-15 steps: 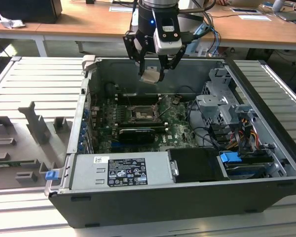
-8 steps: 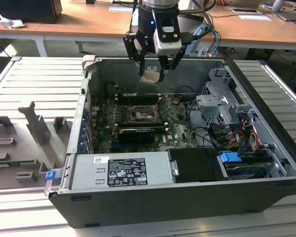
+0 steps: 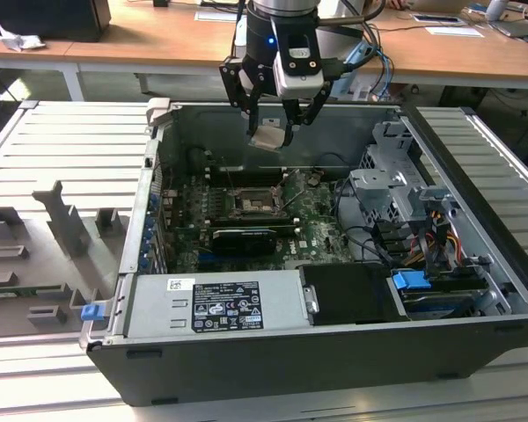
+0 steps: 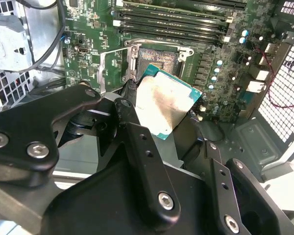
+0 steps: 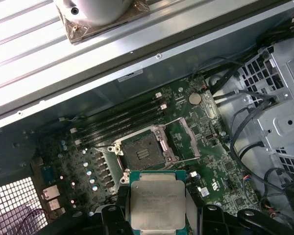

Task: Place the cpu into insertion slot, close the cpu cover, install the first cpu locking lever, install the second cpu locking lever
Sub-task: 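Place the cpu into insertion slot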

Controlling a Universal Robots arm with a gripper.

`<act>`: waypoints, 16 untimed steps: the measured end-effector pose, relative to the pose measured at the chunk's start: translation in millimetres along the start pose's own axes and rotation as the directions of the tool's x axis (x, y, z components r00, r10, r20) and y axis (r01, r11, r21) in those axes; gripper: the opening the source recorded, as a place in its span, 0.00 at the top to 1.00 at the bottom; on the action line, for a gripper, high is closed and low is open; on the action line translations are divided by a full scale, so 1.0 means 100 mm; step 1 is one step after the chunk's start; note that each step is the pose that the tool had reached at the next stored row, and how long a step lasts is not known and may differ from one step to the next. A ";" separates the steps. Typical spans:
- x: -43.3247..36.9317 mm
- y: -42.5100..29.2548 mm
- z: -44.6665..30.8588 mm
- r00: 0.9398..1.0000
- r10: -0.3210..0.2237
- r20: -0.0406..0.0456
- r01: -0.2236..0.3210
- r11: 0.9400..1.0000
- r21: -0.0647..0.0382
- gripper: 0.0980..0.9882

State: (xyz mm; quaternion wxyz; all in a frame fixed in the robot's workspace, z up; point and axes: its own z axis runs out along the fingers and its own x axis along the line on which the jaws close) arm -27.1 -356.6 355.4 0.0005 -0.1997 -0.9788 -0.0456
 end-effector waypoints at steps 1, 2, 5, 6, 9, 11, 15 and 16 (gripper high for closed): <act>0.000 0.000 0.001 1.000 0.001 0.000 -0.001 1.000 0.000 0.50; 0.000 0.000 0.001 1.000 0.001 0.000 -0.001 1.000 0.000 0.50; 0.000 0.000 0.003 1.000 0.003 0.000 -0.003 1.000 0.000 0.50; 0.000 0.000 0.004 1.000 0.004 0.000 -0.004 1.000 0.000 0.50; 0.000 -0.001 0.006 1.000 0.008 0.001 -0.008 1.000 0.000 0.50; 0.000 -0.001 0.008 1.000 0.011 0.001 -0.011 1.000 0.000 0.50; 0.000 -0.001 0.011 1.000 0.017 0.002 -0.017 1.000 0.000 0.50; 0.000 -0.001 0.011 1.000 0.019 0.002 -0.019 1.000 0.000 0.50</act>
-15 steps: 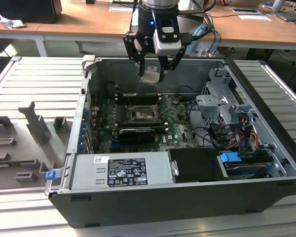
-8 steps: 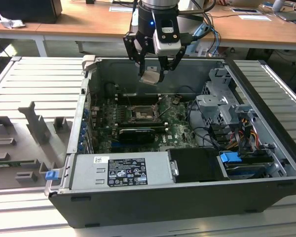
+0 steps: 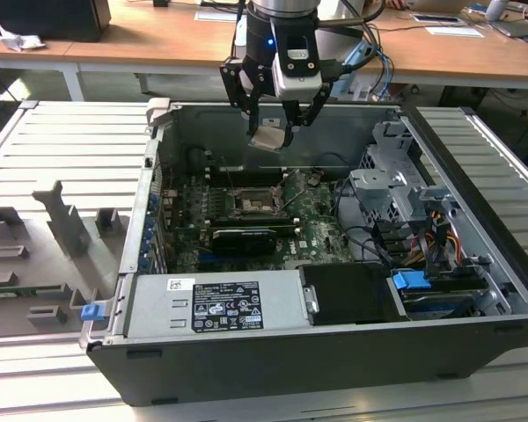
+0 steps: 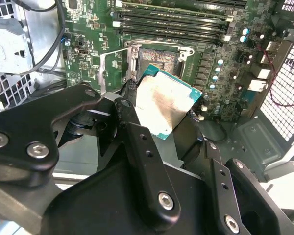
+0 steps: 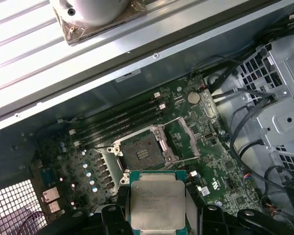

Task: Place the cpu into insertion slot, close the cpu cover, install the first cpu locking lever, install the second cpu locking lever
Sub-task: 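Place the cpu into insertion slot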

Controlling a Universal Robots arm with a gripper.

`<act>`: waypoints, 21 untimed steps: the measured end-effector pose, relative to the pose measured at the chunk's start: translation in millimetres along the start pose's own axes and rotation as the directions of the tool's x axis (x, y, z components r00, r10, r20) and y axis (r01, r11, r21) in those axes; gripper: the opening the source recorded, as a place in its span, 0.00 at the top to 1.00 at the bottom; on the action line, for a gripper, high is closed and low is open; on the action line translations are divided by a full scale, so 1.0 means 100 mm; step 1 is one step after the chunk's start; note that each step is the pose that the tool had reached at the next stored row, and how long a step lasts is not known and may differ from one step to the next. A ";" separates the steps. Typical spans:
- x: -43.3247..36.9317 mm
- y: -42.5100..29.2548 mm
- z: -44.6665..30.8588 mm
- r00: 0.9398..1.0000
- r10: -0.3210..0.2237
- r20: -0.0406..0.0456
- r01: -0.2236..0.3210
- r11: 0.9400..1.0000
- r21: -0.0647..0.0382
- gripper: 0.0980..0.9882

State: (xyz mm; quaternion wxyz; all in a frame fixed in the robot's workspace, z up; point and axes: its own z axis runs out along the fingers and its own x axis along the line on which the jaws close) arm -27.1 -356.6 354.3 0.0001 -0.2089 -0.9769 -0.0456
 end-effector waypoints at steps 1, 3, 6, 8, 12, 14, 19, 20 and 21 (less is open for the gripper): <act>0.000 0.000 0.000 1.000 0.001 0.000 -0.001 1.000 0.000 0.50; 0.000 0.000 0.001 1.000 0.003 0.000 -0.003 1.000 0.000 0.50; 0.000 0.000 0.002 1.000 0.006 0.001 -0.006 1.000 0.000 0.50; 0.000 0.000 0.003 1.000 0.008 0.001 -0.008 1.000 0.000 0.50; 0.000 0.000 0.005 1.000 0.013 0.001 -0.013 1.000 0.000 0.50; 0.000 0.000 0.005 1.000 0.015 0.001 -0.015 1.000 0.000 0.50; 0.000 -0.001 0.007 0.999 0.036 0.003 -0.036 0.999 -0.001 0.50; 0.000 -0.001 0.007 0.999 0.040 0.004 -0.040 0.999 -0.001 0.50; 0.000 -0.001 0.007 0.999 0.044 0.004 -0.044 0.999 -0.001 0.50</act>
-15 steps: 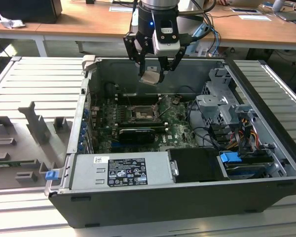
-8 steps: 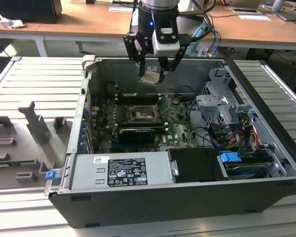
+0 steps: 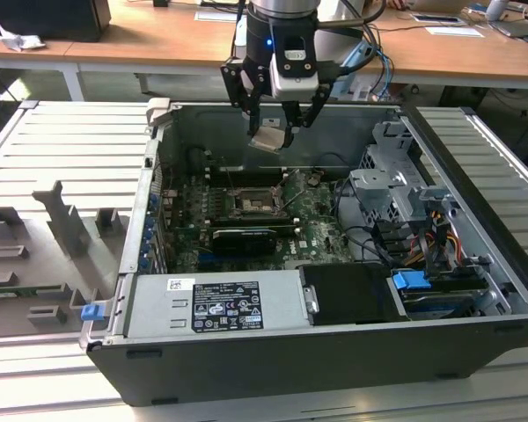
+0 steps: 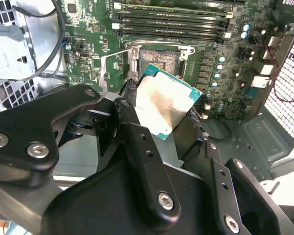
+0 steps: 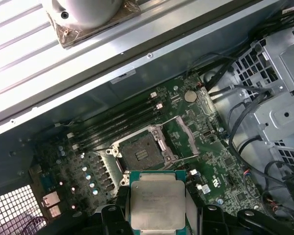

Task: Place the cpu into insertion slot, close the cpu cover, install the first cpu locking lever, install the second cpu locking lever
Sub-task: 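Place the cpu into insertion slot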

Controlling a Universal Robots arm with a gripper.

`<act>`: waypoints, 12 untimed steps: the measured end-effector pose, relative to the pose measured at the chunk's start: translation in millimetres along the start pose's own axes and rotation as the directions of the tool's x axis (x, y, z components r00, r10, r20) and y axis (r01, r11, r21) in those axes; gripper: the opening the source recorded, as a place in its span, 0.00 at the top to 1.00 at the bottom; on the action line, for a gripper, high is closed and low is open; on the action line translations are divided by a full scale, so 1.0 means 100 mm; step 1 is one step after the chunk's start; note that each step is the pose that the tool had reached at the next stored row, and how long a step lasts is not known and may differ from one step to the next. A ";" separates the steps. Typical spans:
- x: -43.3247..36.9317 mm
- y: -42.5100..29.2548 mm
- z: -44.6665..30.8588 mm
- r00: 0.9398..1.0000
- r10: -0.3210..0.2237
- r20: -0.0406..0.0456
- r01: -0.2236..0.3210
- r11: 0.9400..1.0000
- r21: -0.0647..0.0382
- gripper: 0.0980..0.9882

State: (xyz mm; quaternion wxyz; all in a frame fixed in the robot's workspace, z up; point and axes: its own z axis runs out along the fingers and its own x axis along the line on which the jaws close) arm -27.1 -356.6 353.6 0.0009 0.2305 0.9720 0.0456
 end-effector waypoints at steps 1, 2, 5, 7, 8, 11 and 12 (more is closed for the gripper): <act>0.000 0.000 0.001 1.000 0.003 0.000 -0.003 1.000 0.000 0.50; 0.000 0.000 0.001 1.000 0.004 0.000 -0.004 1.000 0.000 0.50; 0.000 -0.001 0.007 1.000 0.006 0.001 -0.006 1.000 0.000 0.50; 0.000 -0.002 0.019 1.000 0.008 0.001 -0.008 1.000 0.000 0.50; 0.000 -0.002 0.024 1.000 0.009 0.001 -0.009 1.000 0.000 0.50; -0.001 -0.003 0.032 1.000 0.010 0.001 -0.010 1.000 0.000 0.50; -0.001 -0.003 0.036 1.000 0.011 0.001 -0.011 1.000 0.000 0.50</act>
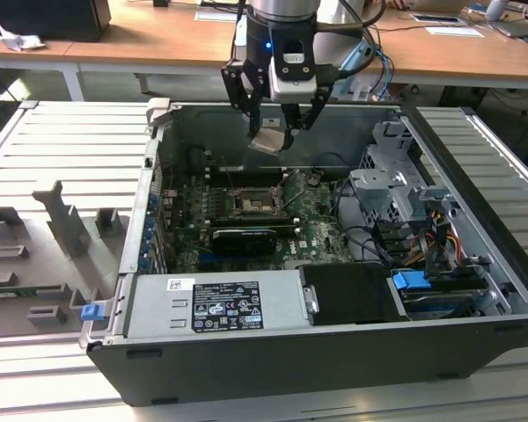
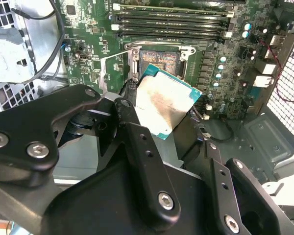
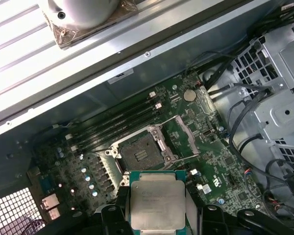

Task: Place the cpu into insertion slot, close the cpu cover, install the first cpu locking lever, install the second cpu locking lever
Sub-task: 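Place the cpu into insertion slot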

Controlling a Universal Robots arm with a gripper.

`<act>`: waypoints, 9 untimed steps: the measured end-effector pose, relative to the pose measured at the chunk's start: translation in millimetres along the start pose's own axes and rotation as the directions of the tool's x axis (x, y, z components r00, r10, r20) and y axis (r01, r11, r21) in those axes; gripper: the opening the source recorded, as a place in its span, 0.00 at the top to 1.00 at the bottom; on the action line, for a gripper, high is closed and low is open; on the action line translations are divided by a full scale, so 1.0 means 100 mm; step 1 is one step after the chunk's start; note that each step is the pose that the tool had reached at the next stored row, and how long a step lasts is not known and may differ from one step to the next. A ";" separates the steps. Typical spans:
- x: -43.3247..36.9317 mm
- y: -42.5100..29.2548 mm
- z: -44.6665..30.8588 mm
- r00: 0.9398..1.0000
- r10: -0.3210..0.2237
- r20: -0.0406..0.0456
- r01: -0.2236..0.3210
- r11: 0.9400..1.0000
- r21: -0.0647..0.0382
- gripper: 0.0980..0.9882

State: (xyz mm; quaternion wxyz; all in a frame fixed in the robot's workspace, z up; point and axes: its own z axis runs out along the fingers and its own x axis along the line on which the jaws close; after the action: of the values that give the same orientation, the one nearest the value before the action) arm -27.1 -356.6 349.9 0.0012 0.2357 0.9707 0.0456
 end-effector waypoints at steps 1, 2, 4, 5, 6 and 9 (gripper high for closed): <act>0.000 0.000 0.002 1.000 0.000 0.000 0.000 1.000 0.000 0.50; 0.000 0.000 0.004 1.000 0.001 0.000 -0.001 1.000 0.000 0.50; 0.000 -0.001 0.010 1.000 0.002 0.000 -0.002 1.000 0.000 0.50; 0.000 -0.001 0.012 1.000 0.003 0.000 -0.003 1.000 0.000 0.50; 0.000 -0.001 0.014 1.000 0.003 0.000 -0.003 1.000 0.000 0.50; 0.000 -0.002 0.020 1.000 0.005 0.000 -0.005 1.000 0.000 0.50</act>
State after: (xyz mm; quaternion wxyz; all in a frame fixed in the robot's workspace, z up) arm -27.1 -356.7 347.9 0.0013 0.2382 0.9701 0.0455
